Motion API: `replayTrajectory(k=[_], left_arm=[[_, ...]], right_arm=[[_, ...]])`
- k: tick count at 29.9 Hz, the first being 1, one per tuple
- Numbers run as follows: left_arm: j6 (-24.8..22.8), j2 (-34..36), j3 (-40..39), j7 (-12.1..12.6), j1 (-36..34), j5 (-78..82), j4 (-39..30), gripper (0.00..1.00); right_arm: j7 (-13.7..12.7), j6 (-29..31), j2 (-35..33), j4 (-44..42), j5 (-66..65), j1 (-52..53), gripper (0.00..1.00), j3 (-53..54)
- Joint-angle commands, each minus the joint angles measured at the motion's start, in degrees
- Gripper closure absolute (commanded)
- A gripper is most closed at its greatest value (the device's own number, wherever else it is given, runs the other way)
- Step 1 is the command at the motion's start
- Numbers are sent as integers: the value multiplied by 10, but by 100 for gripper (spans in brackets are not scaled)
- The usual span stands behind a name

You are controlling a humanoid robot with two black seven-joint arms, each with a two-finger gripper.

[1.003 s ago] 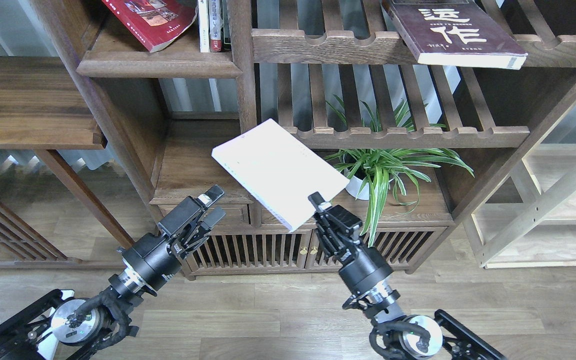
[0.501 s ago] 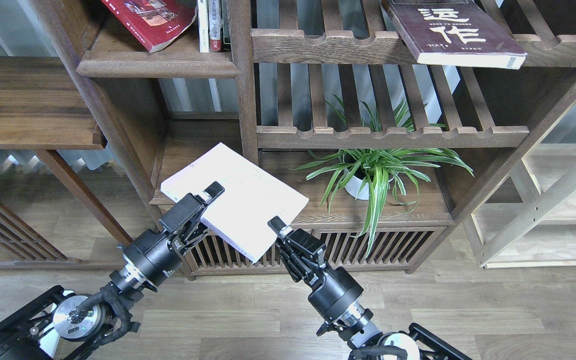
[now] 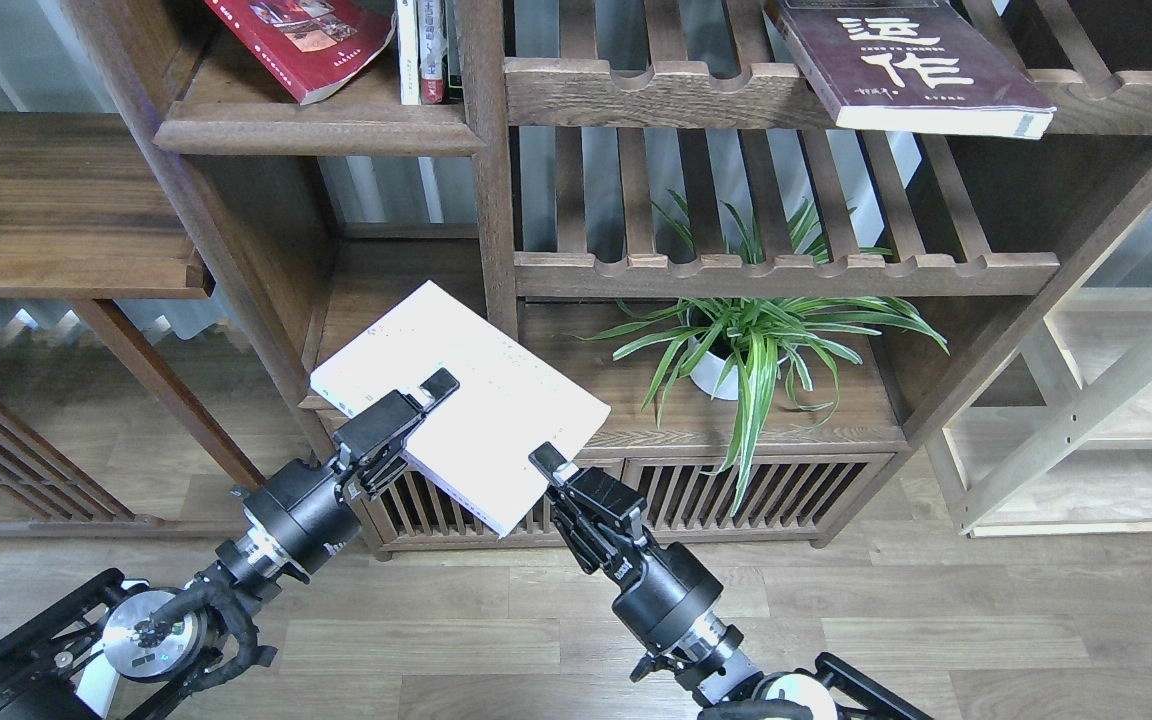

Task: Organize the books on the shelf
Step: 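Grasp the white book's edge with the left gripper, then lift the white book with the left gripper up to the upper shelf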

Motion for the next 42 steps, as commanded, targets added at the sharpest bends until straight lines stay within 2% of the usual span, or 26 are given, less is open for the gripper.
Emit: replayTrajectory(k=[1,5,8,11,15,16,19,23,29,33,42], left_arm=[[0,0,0,0,0,3,0,68],[0,0,0,2,0,6,1,87],[0,0,-1,4,0,6,0,95],[0,1,-1,3,0,6,1,98],[0,1,-1,3,1,7,1,98],[0,1,-1,2,1,8,1,98],[0,0,-2,2,1,8,1,98],[0,1,-4,2,1,8,1,98],[0,9,-18,7,2,9,-2,98],[0,40,-19,7,2,15,-15,98],[0,132,-48,8,1,83,-109,100]], right_arm=[[0,0,0,0,0,2,97,1],[1,0,1,0,0,2,96,1],[1,0,4,0,0,2,96,1],[2,0,4,0,1,2,94,2],[4,0,14,-2,1,2,86,7],[4,0,14,-3,1,2,83,7],[3,0,14,-3,1,7,62,6],[3,0,13,-3,1,9,51,9],[3,0,8,-15,0,18,44,17],[3,0,7,-29,-1,23,42,40],[2,0,-55,-54,-2,35,41,62]])
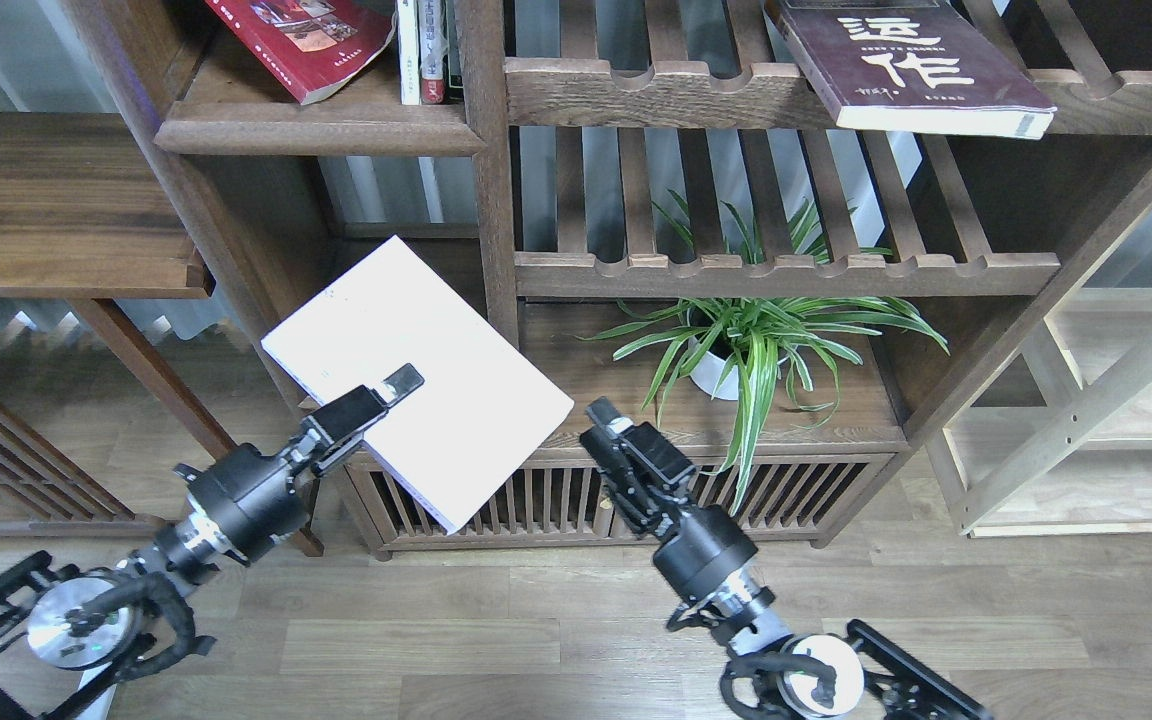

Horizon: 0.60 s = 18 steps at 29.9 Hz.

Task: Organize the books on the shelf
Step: 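Lift the white book with the left gripper up to the upper shelf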

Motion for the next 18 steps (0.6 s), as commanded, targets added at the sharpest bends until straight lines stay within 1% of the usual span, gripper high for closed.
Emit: replayTrajectory(k=[1,5,9,10,12,15,16,17,18], left_arm=[[0,40,-34,0,-1,42,-46,100],[0,72,-90,1,0,101,-84,100],[0,74,-178,3,0,161,-116,100],[0,74,-198,7,0,173,-121,100],[0,73,-250,39,0,186,-129,100],[0,70,-329,125,0,188,-132,100],[0,66,-357,162,0,188,-132,100],[0,60,-378,189,-1,189,-132,100],[0,52,-399,196,-2,191,-132,100]], right_arm=[[0,0,-28,-13,-1,8,41,3],[-1,0,-53,-25,-12,8,41,1],[-2,0,-73,-57,-67,6,41,4],[-2,0,-78,-63,-74,4,41,4],[-2,0,-86,-66,-79,4,41,4],[-2,0,-88,-66,-79,4,41,4],[-2,0,-88,-66,-79,4,41,4],[-2,0,-88,-66,-80,4,41,4],[-2,0,-87,-66,-80,4,41,3]])
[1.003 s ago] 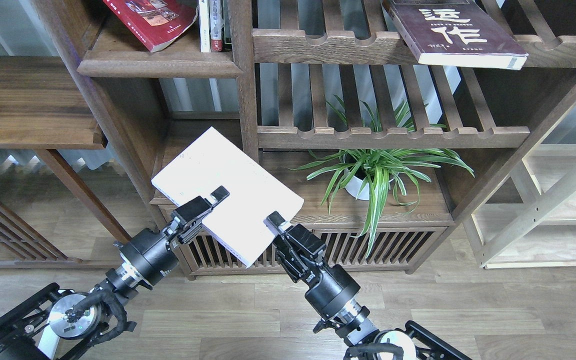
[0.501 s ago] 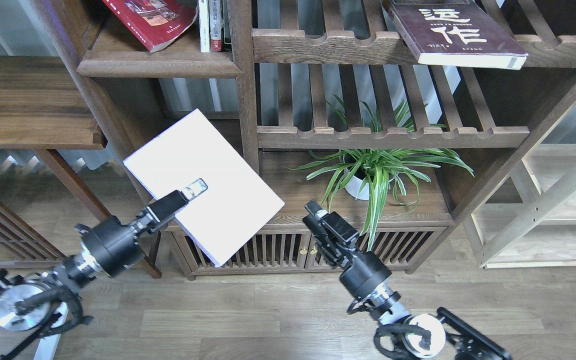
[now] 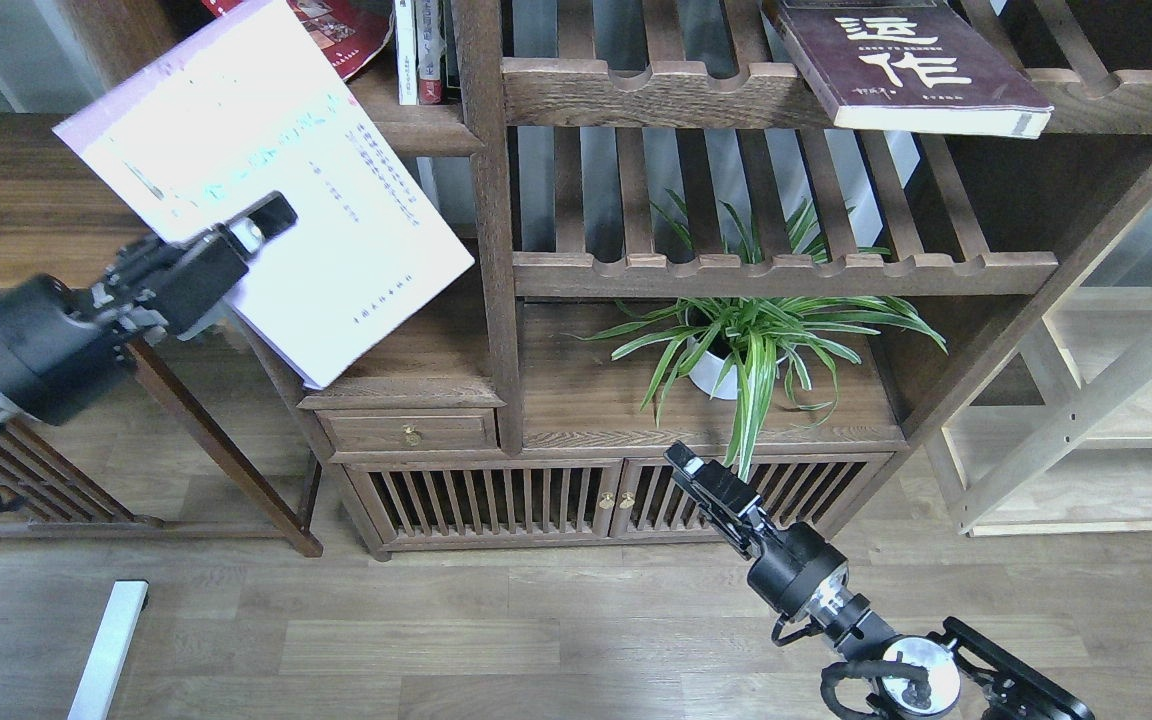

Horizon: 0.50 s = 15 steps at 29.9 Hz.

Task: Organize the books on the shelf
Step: 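Lift the white book with the left gripper up to the upper shelf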

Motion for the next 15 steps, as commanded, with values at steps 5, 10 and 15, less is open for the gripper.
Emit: replayTrajectory(k=[5,10,15], left_arm=[[0,-73,-141,59,-39,51,0,100],[0,-115,-166,59,-97,141,11,100],[0,-138,-156,59,-124,209,26,100]], right_arm=[[0,0,1,0,-4,-1,41,-3],[0,0,2,0,-4,-3,41,-3],[0,0,4,0,-4,-4,41,-3]])
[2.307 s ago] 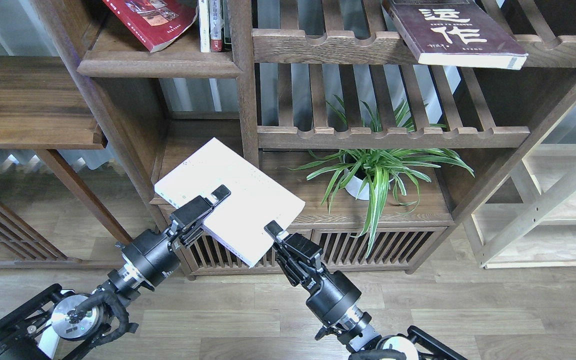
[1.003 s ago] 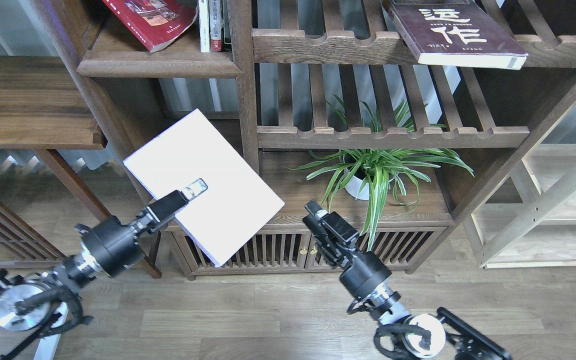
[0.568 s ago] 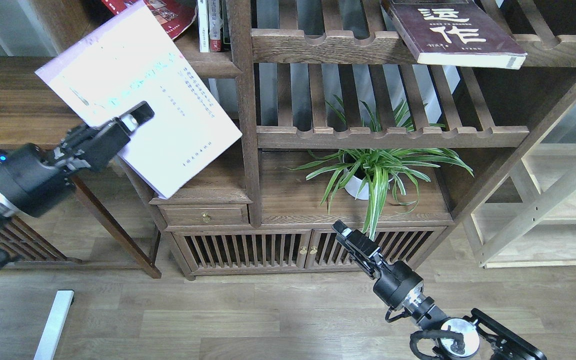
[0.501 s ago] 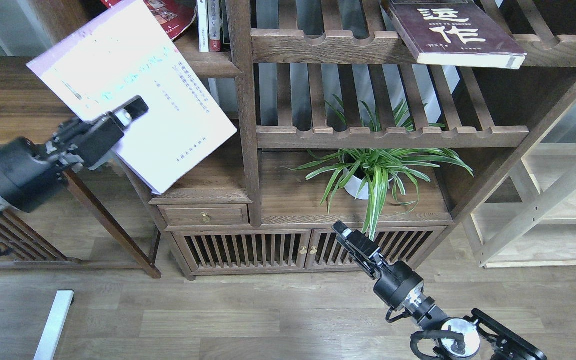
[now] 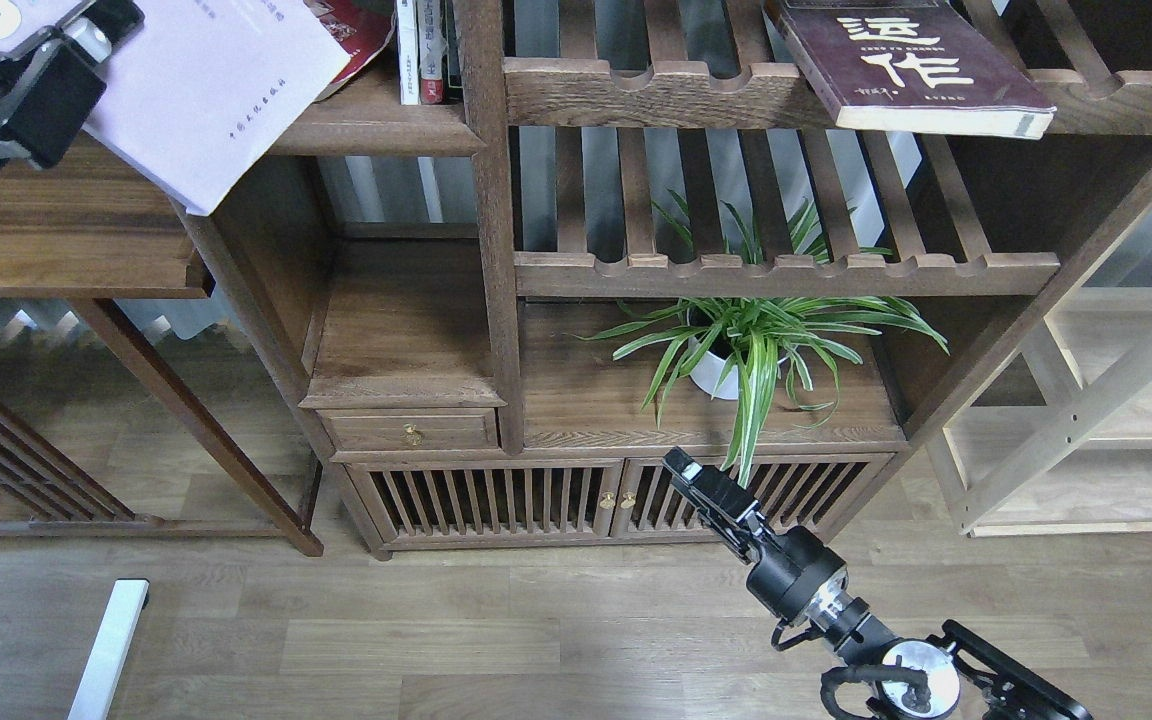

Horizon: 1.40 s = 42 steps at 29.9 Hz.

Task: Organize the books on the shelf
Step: 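Lift the white book with the left gripper up to the upper shelf, then insert the white book into the upper shelf beside the red book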

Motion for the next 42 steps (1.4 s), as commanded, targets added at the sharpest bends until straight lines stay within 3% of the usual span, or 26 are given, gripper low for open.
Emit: replayTrajectory(k=[1,11,23,28,35,39,42], left_arm=[[0,-18,5,0,-18,58,17,100],[15,-127,13,0,-135,219,59,100],[44,-119,8,0,-131,260,70,100],[71,-148,13,0,-130,291,70,100],[95,-153,20,0,-165,308,120,100],[164,-160,45,0,-188,326,130,100],[173,-160,56,0,-211,325,163,100]], right_arm=[[0,0,2,0,0,-1,41,0],[0,0,31,-1,-1,1,41,-1],[0,0,55,-6,-3,1,41,-4],[0,0,54,-8,-3,3,41,-6],[0,0,61,-8,-4,1,41,-8],[0,0,71,-8,-12,-2,41,-8],[-1,0,72,-8,-15,-1,41,-8]])
